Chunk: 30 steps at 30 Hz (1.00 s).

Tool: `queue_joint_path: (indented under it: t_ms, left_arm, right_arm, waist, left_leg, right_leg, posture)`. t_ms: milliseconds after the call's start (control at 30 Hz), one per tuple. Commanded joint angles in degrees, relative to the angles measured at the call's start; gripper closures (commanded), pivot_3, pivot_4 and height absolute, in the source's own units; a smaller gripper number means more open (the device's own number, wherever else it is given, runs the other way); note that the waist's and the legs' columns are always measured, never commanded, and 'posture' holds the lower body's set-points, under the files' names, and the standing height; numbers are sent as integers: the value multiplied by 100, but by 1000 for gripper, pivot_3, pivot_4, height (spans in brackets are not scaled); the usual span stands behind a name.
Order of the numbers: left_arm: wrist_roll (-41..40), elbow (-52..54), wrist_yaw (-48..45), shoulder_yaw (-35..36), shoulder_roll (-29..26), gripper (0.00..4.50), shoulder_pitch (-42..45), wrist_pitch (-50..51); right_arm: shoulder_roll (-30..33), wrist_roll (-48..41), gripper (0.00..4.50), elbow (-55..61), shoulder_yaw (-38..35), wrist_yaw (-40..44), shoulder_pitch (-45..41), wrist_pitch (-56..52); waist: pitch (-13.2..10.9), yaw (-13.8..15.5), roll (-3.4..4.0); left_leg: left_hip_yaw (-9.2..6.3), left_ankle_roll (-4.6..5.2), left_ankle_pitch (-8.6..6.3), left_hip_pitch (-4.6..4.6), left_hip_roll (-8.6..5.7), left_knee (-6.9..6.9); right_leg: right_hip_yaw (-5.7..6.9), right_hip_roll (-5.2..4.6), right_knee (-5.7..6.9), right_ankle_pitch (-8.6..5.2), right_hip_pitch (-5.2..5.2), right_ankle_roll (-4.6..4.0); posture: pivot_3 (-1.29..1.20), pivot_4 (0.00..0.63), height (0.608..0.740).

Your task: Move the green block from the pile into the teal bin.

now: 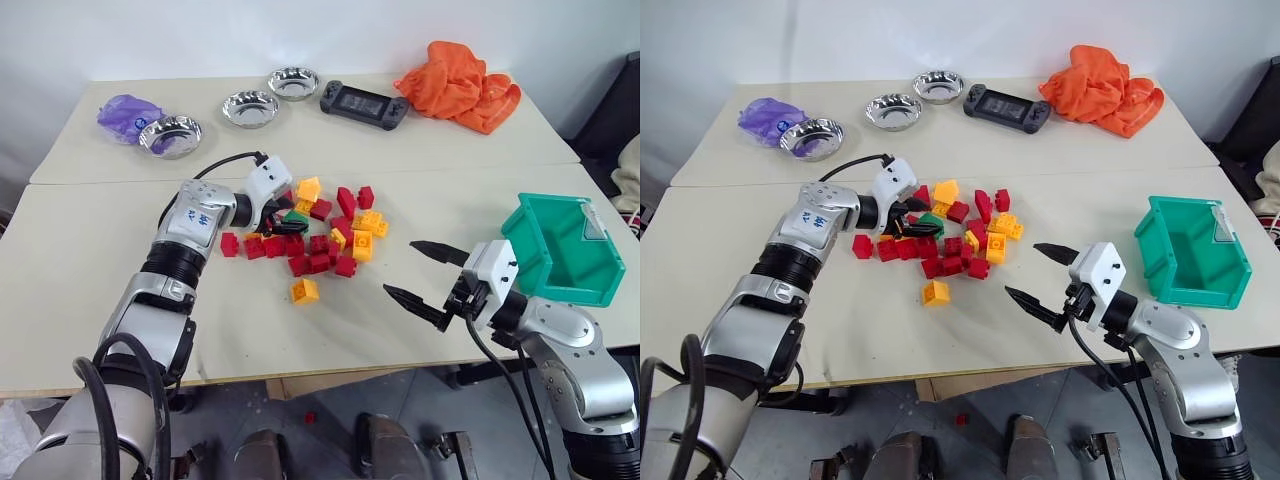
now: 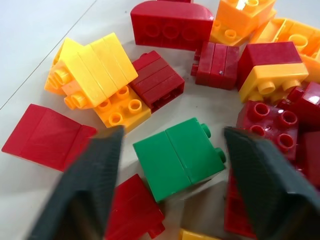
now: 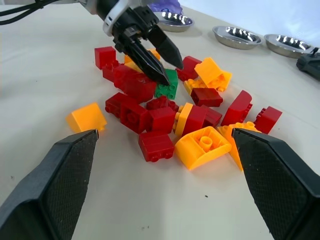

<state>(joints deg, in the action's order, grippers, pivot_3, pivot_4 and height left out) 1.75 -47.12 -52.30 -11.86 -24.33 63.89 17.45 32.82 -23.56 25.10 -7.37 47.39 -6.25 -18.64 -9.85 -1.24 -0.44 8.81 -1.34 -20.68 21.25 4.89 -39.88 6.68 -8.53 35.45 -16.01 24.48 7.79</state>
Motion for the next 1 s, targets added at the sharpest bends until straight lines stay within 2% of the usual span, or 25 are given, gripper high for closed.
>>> queue_joint_path:
  t_ms: [33,100,200,333,467,567,667,733,800,900,1000]
  left_arm:
    - [73,-81,-199,-28,15,2648,119,-11]
    - [19,-203,-285,55,41,3220,282,-132]
    - [-145,-281,-692,172,91,3220,571,-646]
    - [-580,87,-1874,203,356,3220,883,-1196]
    - [-498,194,-1883,39,847,3220,928,-1140]
    - [-741,295,-2186,73,1230,3220,805,-1036]
    - [-517,170,-2157,-194,1609,3220,626,-1168]
    - [-103,22,-1767,-404,1535,3220,465,-1624]
    - [-172,-11,-1490,-212,1448,3220,361,-1520]
    - [-120,44,-927,55,1002,2606,138,-1541]
    - [-137,261,-324,360,580,1719,-118,-1268]
  right_arm:
    - [142,-137,0,349,-273,-116,116,14]
    - [173,-146,0,467,-431,-229,264,-1]
    - [214,-190,0,711,-822,-393,636,-40]
    - [179,-304,0,1095,-1479,-627,1282,-84]
    - [30,-343,0,1479,-2011,-817,2080,-71]
    - [-109,-546,0,1790,-2333,-1011,2492,-172]
    - [-187,-580,0,2038,-2548,-1123,2883,-161]
    - [-280,-624,0,2287,-2618,-1289,3106,-211]
    - [-348,-673,0,2469,-2647,-1393,3267,-229]
    - [-326,-711,0,2591,-2460,-1484,3186,-235]
    - [-128,-738,0,2497,-2126,-1467,2675,-241]
  waist:
    - [0,0,0]
    - [0,4,0]
    - [-5,67,-8]
    - [-15,223,-24]
    - [-14,324,-24]
    - [-14,298,-24]
    - [-14,282,-24]
    - [-13,266,-23]
    - [-13,238,-22]
    - [-13,213,-23]
    - [-13,170,-23]
  left_leg:
    - [0,0,0,0,0,1]
    - [0,0,0,0,0,0]
    - [-1,0,0,3,0,-2]
    - [-5,1,-1,15,0,-6]
    - [-12,11,-6,16,-3,-11]
    - [-11,13,-7,16,-4,-11]
    - [-12,13,-7,16,-4,-11]
    - [-14,13,-7,16,-4,-11]
    - [-13,14,-7,12,-4,-9]
    - [-22,14,-8,8,-4,-8]
    - [-22,15,-8,4,-4,-13]
  right_leg:
    - [0,0,0,0,0,0]
    - [0,0,0,0,0,0]
    - [0,0,-1,0,1,0]
    - [7,0,-4,0,6,0]
    - [7,0,-23,4,-9,7]
    - [6,0,-35,8,-14,14]
    - [6,0,-35,8,-14,14]
    - [6,0,-36,8,-14,14]
    - [2,1,-34,7,-13,13]
    - [-2,4,-30,7,-12,12]
    - [-9,3,-21,7,-12,11]
  posture:
    - [0,150,740]
    - [0,150,740]
    - [0,150,740]
    - [0,150,740]
    - [0,150,740]
    - [0,150,740]
    - [0,150,740]
    - [0,150,740]
    - [0,150,740]
    - [0,150,740]
    - [0,150,740]
